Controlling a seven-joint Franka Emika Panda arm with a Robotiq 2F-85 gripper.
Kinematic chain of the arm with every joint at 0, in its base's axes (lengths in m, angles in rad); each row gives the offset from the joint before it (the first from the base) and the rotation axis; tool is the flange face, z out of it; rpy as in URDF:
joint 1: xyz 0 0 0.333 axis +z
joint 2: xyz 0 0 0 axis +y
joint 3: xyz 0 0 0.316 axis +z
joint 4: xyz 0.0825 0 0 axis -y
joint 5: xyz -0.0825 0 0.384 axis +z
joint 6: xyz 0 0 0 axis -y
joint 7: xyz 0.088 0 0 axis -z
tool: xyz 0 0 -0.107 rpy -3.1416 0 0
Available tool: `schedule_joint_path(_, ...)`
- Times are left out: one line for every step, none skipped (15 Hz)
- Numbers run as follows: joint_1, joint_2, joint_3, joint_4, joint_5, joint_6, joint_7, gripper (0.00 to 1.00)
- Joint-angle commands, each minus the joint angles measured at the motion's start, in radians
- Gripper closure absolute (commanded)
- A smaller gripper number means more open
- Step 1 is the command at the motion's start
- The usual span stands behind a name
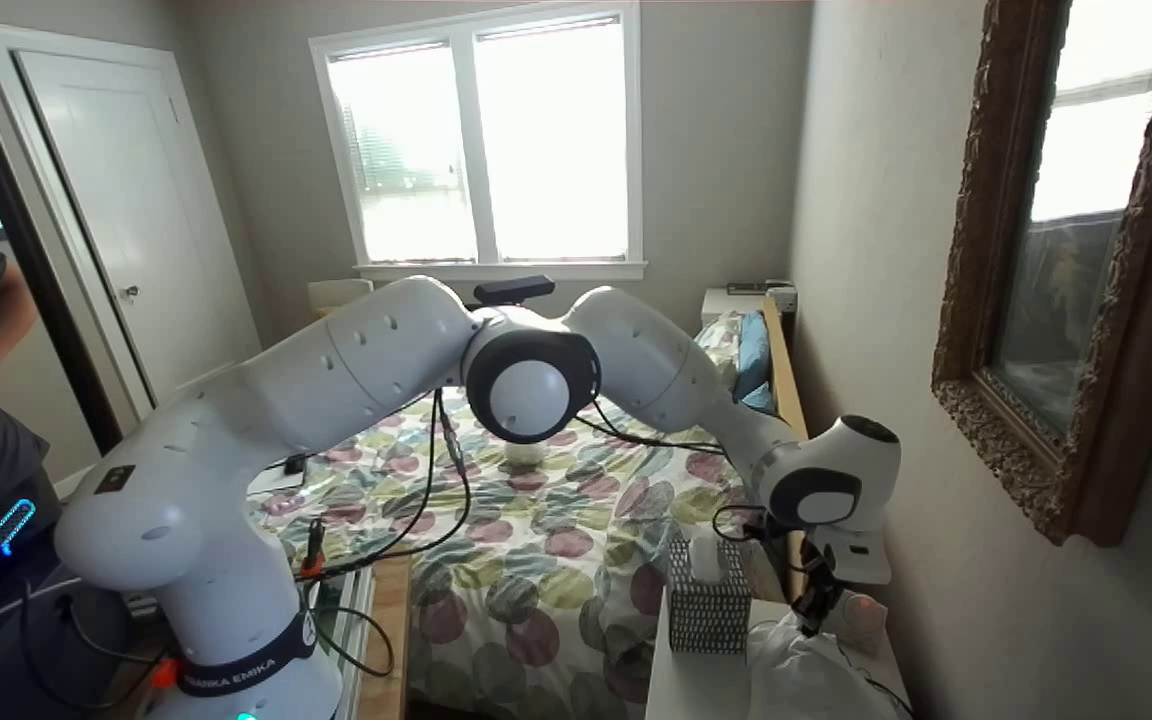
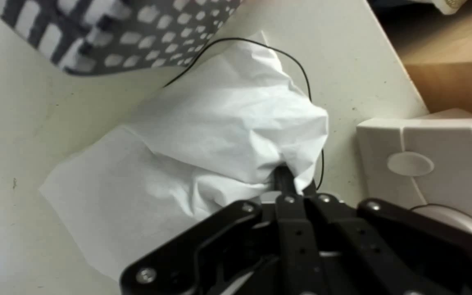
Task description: Place a single paper towel on the cabinet.
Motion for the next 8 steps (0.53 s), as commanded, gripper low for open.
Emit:
schedule_joint_path(-0.02,0.044,-0.011,0.067,0.016,-0.045,0.004,1.0)
schedule_joint_path(-0.025,0.047,-0.015,0.069,0.017,-0.049,0.008,1.0)
schedule_joint_path(-0.032,0.048,-0.019,0.07,0.018,-0.053,0.013,1.0)
schedule_joint_path(-0.037,0.046,-0.023,0.068,0.018,-0.055,0.017,1.0)
schedule_joint_path(-0.043,0.046,-0.027,0.067,0.019,-0.058,0.022,1.0)
schedule_joint_path(-0.048,0.045,-0.03,0.065,0.018,-0.061,0.025,1.0)
schedule_joint_path(-0.052,0.045,-0.034,0.065,0.018,-0.065,0.03,1.0)
schedule_joint_path(-0.056,0.046,-0.037,0.064,0.017,-0.068,0.035,1.0)
